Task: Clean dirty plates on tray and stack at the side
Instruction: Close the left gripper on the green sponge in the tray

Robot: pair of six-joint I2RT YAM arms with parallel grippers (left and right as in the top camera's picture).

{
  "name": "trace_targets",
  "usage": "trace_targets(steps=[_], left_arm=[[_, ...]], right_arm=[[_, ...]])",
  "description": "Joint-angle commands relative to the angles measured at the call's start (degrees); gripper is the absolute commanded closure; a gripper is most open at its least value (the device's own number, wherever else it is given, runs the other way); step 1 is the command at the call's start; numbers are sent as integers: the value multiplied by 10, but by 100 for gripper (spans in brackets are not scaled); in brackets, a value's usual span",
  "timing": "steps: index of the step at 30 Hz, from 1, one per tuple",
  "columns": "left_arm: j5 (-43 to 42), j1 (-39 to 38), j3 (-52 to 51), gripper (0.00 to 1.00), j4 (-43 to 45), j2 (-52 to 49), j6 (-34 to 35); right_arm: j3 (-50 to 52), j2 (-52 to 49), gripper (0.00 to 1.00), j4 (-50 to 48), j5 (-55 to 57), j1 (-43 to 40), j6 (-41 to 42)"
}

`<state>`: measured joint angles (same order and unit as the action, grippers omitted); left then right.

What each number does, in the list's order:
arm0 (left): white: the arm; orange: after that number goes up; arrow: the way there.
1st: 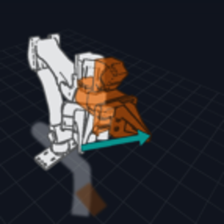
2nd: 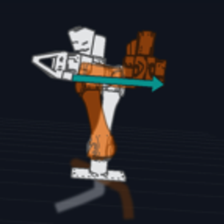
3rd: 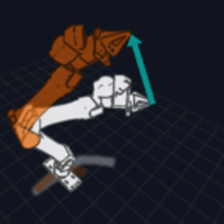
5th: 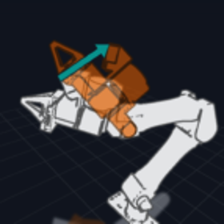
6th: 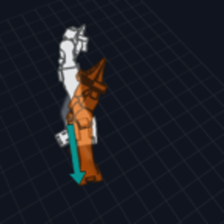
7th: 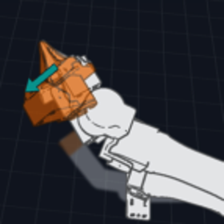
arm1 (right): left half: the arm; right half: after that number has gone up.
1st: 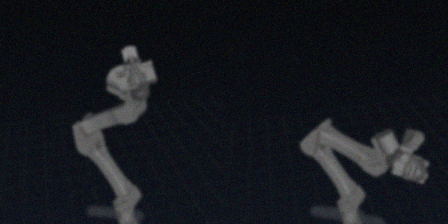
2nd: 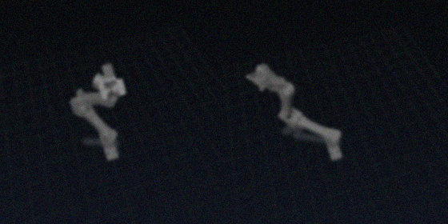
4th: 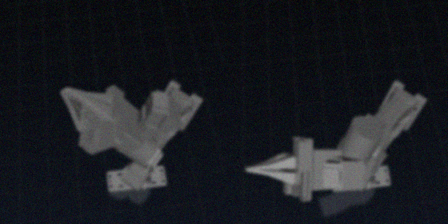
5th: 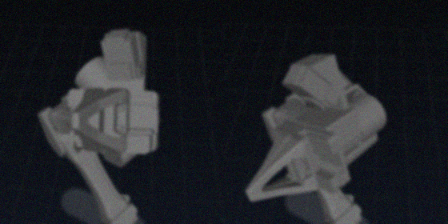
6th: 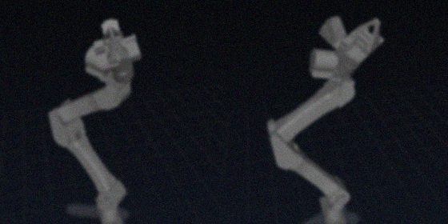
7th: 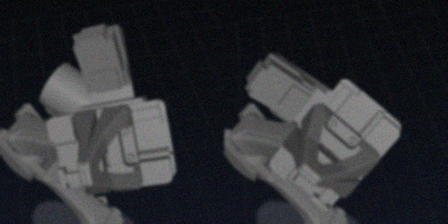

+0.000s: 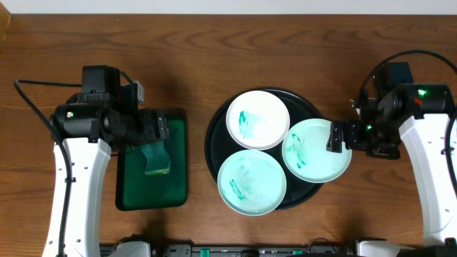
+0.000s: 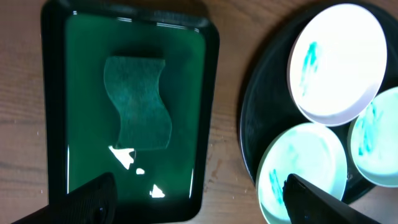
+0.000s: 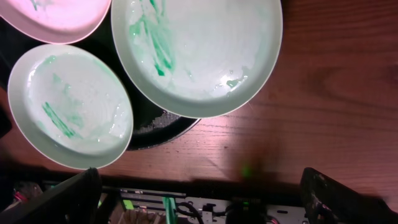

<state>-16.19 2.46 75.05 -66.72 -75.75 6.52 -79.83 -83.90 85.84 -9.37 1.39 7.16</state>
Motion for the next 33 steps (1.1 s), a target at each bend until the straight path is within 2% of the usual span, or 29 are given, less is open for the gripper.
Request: trace_targets(steps=[1,5,6,7,12,16,23,29,33], left_arm=[[5,-2,2,14,6,0,-11],[7,-2,2,15,4,-2,-13],[14,-2,2,4,4,-3,-14],[26,-2,2,3,4,-6,-14],[40,-2,2,3,2,-32,-8],[19,-2,2,3,3,-57,-7],[19,-2,2,7,2,-69,-7],[19,-2,2,3,4,-69,-7],[21,-2,2,22,0,-70,-9]], right_arm=[[-10,1,1,-1,1,-2,5],[-10,1,1,-1,1,-2,5],[-10,1,1,-1,1,-2,5],[-10,1,1,-2,1,-2,5],[-10,1,1,-6,1,-2,-5],[-10,1,1,-8,1,-2,-6],[-10,1,1,-11,1,-2,-6],[-10,1,1,-14,1,-2,-6],[-10,1,1,-14,1,-2,-6]])
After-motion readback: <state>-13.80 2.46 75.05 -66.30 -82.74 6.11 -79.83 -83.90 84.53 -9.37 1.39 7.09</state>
